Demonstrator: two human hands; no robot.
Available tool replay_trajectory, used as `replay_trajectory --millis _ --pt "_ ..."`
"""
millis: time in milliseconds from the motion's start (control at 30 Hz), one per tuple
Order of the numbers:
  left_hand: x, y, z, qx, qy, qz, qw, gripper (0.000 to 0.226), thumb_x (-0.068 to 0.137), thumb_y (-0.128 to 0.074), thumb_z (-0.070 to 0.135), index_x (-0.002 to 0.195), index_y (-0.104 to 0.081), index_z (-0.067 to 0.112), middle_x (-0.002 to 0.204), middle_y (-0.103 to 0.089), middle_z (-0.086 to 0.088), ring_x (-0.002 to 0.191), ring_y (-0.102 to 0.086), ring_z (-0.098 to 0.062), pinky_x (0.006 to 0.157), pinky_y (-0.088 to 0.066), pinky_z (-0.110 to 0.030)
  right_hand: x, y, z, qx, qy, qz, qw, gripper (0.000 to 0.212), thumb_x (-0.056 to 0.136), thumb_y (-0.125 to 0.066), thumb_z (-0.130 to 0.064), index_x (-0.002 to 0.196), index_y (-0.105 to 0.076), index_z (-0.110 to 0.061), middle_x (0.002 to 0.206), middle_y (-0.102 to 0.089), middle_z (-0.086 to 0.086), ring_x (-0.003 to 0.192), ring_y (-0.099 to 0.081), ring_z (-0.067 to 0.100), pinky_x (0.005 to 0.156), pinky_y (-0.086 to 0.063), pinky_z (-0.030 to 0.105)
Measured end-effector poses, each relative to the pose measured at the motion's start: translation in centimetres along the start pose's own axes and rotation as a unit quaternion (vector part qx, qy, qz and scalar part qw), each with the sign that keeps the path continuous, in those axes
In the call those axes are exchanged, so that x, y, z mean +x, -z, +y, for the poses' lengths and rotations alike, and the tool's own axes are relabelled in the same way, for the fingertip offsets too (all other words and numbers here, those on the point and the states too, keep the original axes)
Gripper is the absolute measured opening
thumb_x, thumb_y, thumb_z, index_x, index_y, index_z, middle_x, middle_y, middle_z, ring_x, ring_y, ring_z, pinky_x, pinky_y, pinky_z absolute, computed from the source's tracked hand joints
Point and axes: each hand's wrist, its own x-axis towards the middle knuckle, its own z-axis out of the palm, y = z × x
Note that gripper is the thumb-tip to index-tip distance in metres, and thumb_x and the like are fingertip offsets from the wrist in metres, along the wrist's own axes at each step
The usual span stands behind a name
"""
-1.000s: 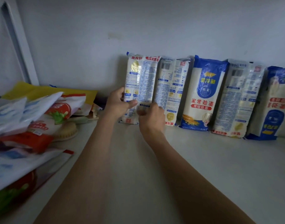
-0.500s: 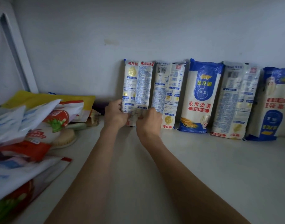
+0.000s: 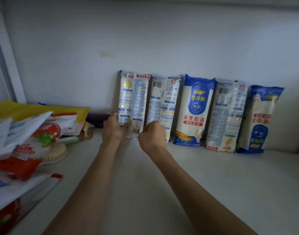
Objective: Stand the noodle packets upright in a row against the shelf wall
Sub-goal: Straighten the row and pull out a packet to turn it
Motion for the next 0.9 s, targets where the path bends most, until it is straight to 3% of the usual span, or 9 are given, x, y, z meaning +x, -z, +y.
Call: replay_trajectory --millis 133,233,400,500,567,667,733,833,900 --pt "0.9 0.1 0.6 0.024 0.028 -0.025 0.999 0.04 0.07 -0.084 0.012 0.104 -0.063 0.014 0.104 -0.072 -0.007 0.095 -0.069 -0.026 0.084 -0.056 -0.041 0.3 6.2 2.6 -0.035 0.012 0.029 0.999 0.019 0.079 -0.055 0.004 0.085 -0.073 0.003 0.083 -0.071 0.014 0.076 -0.066 0.027 0.065 -0.057 0.032" --pt "1.3 0.1 1.1 0.04 0.042 -0.029 0.998 0.038 0.07 -0.08 0.005 0.101 -0.06 0.014 0.106 -0.071 -0.009 0.096 -0.068 -0.029 0.084 -0.055 -0.041 1.3 11.5 5.6 -0.051 -0.006 0.095 0.994 0.018 0.082 -0.057 0.003 0.084 -0.074 -0.003 0.079 -0.067 0.006 0.076 -0.062 0.018 0.066 -0.05 0.026" --pt "1.4 0.3 2.4 0.067 0.031 0.022 0.997 0.048 0.059 -0.075 0.009 0.103 -0.058 0.01 0.103 -0.068 -0.009 0.096 -0.065 -0.032 0.076 -0.054 -0.043 2.5 18.8 10.1 -0.051 -0.061 0.195 0.977 0.016 0.084 -0.054 -0.004 0.072 -0.064 -0.005 0.076 -0.068 0.01 0.066 -0.065 0.026 0.056 -0.057 0.037" --pt "0.6 0.6 5.3 0.093 0.025 0.085 0.992 0.06 0.066 -0.076 0.006 0.12 -0.05 0.005 0.122 -0.057 -0.021 0.112 -0.056 -0.039 0.084 -0.051 -0.049 2.6 21.4 12.2 -0.043 -0.101 0.242 0.964 0.011 0.084 -0.057 -0.005 0.093 -0.062 -0.003 0.088 -0.061 0.007 0.073 -0.058 0.024 0.047 -0.042 0.023" --pt "-0.6 0.6 8.1 0.082 -0.024 0.103 0.991 0.054 0.068 -0.072 0.009 0.119 -0.053 0.009 0.122 -0.06 -0.016 0.108 -0.059 -0.036 0.085 -0.053 -0.046 2.6 22.3 13.8 -0.017 -0.133 0.25 0.959 0.03 0.083 -0.065 -0.011 0.109 -0.052 -0.003 0.1 -0.057 0.009 0.085 -0.058 0.026 0.053 -0.045 0.024" --pt "-3.8 -0.5 12.9 -0.013 -0.072 0.033 0.997 0.046 0.075 -0.076 0.006 0.117 -0.058 0.013 0.115 -0.065 -0.006 0.097 -0.063 -0.025 0.079 -0.052 -0.029 2.8 22.8 15.7 0.03 -0.171 0.258 0.95 0.057 0.075 -0.078 -0.018 0.117 -0.043 -0.003 0.12 -0.055 0.015 0.105 -0.059 0.032 0.077 -0.056 0.042" --pt "-6.3 -1.8 15.9 -0.081 -0.042 -0.067 0.994 0.043 0.078 -0.077 0.007 0.116 -0.06 0.015 0.109 -0.065 -0.001 0.092 -0.062 -0.016 0.07 -0.048 -0.024 3.1 23.5 16.5 0.038 -0.183 0.269 0.945 0.062 0.072 -0.079 -0.014 0.119 -0.04 -0.002 0.126 -0.048 0.02 0.113 -0.053 0.035 0.085 -0.054 0.044" --pt "-9.0 -4.2 19.1 -0.127 0.014 -0.24 0.962 0.04 0.081 -0.077 0.017 0.118 -0.061 0.018 0.109 -0.065 -0.001 0.098 -0.063 -0.014 0.077 -0.054 -0.031 3.2 24.5 17.8 0.049 -0.203 0.261 0.943 0.063 0.073 -0.073 0.0 0.124 -0.036 0.003 0.134 -0.038 0.023 0.125 -0.041 0.038 0.087 -0.048 0.041" --pt "-9.8 -6.6 19.9 -0.142 0.038 -0.25 0.957 0.038 0.083 -0.076 0.02 0.118 -0.061 0.018 0.113 -0.064 -0.004 0.102 -0.064 -0.018 0.079 -0.056 -0.033 3.3 24.6 18.9 0.066 -0.207 0.244 0.945 0.062 0.073 -0.071 0.003 0.123 -0.035 0.001 0.135 -0.036 0.023 0.126 -0.04 0.037 0.09 -0.049 0.043"
